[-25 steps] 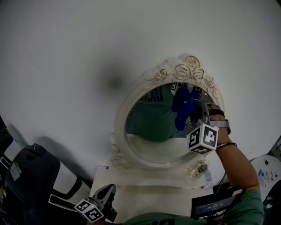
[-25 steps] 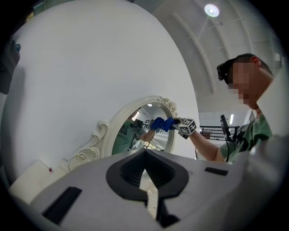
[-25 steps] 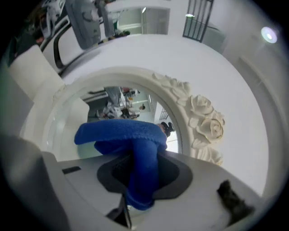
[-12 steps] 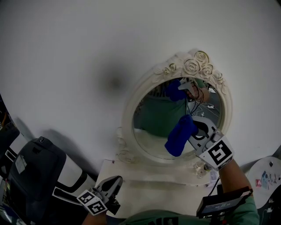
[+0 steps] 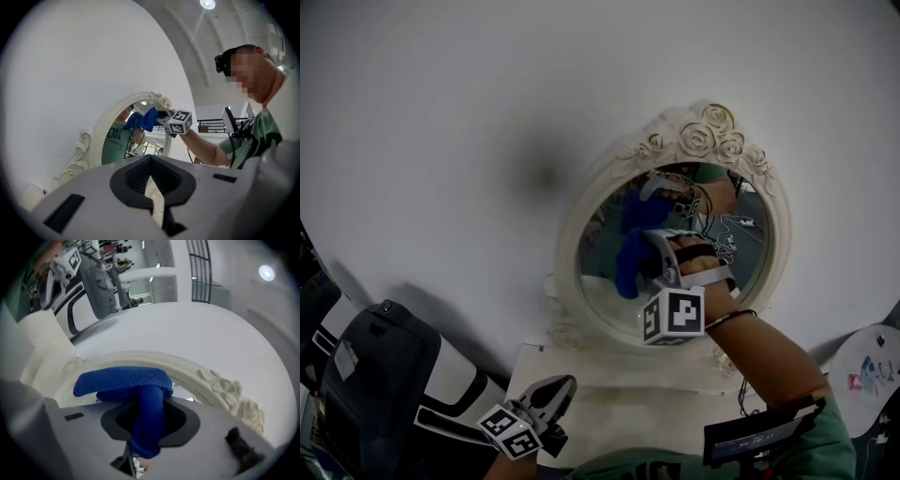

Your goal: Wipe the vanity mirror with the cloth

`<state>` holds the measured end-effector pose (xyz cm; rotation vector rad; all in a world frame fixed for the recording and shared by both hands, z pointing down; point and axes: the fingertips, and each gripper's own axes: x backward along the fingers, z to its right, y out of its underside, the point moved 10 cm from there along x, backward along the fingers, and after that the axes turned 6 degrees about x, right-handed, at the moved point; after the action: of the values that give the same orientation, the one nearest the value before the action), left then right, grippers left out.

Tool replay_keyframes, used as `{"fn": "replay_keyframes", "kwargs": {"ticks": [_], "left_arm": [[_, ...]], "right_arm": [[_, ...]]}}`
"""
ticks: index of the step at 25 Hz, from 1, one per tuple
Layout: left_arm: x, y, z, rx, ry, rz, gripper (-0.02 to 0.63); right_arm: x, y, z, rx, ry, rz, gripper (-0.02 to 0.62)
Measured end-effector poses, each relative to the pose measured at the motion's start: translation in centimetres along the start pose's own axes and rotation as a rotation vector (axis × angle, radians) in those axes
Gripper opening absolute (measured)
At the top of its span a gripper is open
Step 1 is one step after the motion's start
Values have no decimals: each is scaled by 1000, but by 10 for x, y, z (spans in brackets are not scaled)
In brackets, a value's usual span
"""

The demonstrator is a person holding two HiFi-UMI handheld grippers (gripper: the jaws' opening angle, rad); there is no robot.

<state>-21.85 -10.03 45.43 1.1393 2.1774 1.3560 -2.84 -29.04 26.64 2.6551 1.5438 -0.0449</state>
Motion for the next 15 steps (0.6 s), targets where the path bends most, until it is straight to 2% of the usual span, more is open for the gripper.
{"fn": "replay_keyframes", "kwargs": {"ticks": [3,7,11,15], "left_arm": [[15,2,-7,17,-34,12,-3],[39,2,-17,45,-82,41,-3],[52,4,-25,71,-112,55,-3],[50,5,-25,81,-106,53,-3]], "right_arm": [[-37,-31,-1,106,30,-46,104],[-68,-59,7,118,37,-75,104],[-77,-61,3,143,38,-109,104],[-70,-57,10,142,32,-112,104]]}}
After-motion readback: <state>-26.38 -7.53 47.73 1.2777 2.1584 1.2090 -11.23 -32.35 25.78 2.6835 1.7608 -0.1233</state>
